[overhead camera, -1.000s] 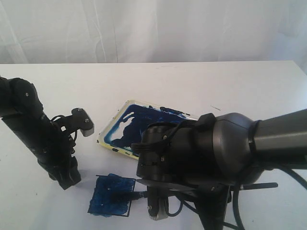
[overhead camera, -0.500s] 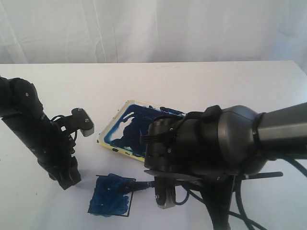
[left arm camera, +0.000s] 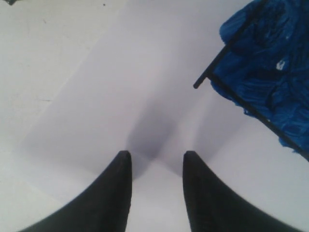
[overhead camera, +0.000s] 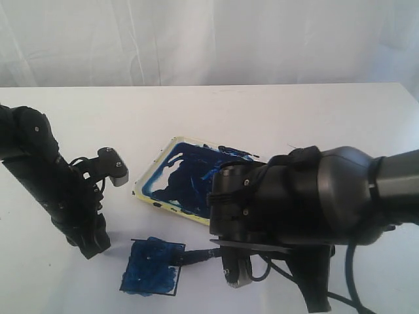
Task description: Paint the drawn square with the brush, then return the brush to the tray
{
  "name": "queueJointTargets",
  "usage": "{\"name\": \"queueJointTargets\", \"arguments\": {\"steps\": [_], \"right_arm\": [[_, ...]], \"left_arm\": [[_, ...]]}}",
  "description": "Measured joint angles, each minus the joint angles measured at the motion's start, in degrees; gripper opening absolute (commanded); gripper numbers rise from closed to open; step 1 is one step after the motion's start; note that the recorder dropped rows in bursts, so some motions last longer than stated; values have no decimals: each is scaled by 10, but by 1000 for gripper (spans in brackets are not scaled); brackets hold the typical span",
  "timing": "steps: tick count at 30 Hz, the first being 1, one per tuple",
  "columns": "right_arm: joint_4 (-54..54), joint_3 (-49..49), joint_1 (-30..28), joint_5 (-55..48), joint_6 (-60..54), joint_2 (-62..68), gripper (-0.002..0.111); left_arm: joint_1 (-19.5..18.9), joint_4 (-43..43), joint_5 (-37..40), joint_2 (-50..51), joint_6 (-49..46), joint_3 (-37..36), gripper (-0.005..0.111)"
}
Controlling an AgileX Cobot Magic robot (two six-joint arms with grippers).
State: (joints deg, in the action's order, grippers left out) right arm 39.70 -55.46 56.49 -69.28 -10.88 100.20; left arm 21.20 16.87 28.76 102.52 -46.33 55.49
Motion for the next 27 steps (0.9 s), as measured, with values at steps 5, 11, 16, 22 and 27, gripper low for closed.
{"name": "queueJointTargets", "arguments": {"steps": [5, 11, 16, 22, 27], "right_arm": [[-3, 6, -1, -2, -10, -28, 0], [-25, 6, 4, -3, -27, -23, 0], [-17, 6, 5, -3, -6, 6, 0], [13, 6, 5, -3, 44, 6, 0], [16, 6, 5, -3, 52, 6, 0]], "left_arm": [[0, 0, 0, 0, 0, 0, 42], [0, 0, 0, 0, 0, 0, 42], [0, 0, 0, 0, 0, 0, 42], [0, 0, 0, 0, 0, 0, 42], [0, 0, 0, 0, 0, 0, 42]]}}
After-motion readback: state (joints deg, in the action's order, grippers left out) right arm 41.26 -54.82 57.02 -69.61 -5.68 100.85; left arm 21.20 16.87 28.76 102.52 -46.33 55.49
